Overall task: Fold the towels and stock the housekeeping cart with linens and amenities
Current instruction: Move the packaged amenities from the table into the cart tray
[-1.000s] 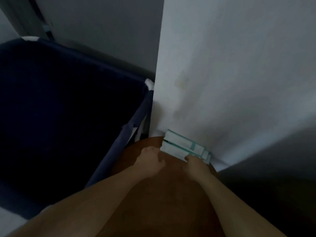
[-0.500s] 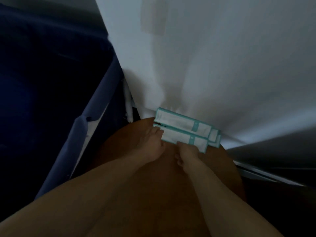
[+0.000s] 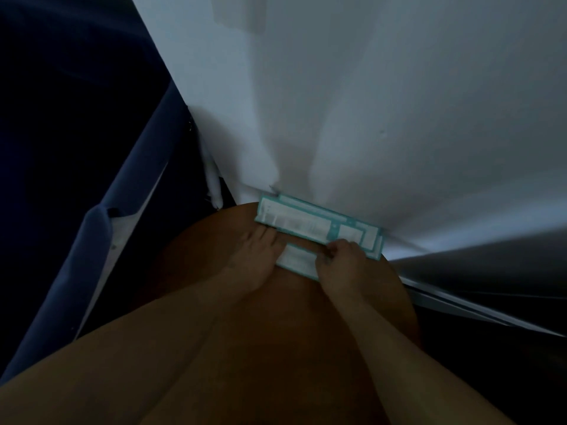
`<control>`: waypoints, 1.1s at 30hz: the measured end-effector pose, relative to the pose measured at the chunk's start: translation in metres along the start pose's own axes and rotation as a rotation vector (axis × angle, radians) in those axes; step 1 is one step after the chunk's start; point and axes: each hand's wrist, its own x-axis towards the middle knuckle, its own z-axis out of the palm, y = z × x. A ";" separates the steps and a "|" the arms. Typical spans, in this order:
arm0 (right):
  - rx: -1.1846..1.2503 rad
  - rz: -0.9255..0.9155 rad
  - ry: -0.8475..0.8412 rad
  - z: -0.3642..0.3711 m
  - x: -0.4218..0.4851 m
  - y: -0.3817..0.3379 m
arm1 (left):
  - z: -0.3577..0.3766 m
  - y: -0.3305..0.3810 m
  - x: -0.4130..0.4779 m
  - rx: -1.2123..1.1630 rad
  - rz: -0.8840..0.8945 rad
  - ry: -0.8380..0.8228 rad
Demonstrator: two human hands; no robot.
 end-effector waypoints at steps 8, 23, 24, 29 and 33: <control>-0.395 -0.252 -0.352 0.020 -0.016 0.010 | 0.007 0.007 -0.031 -0.427 -0.283 0.191; 0.116 -0.210 -0.355 0.018 -0.039 -0.019 | -0.001 0.013 -0.060 -1.956 -0.885 0.115; 0.002 -0.271 -0.161 0.014 -0.031 -0.018 | 0.000 0.010 -0.062 -1.932 -0.901 0.143; -0.442 -0.210 -0.105 0.001 0.002 -0.018 | 0.006 0.002 -0.078 -1.875 -0.969 0.194; -0.427 -0.109 -0.280 0.007 -0.002 -0.013 | 0.003 0.003 -0.095 -1.874 -0.984 0.171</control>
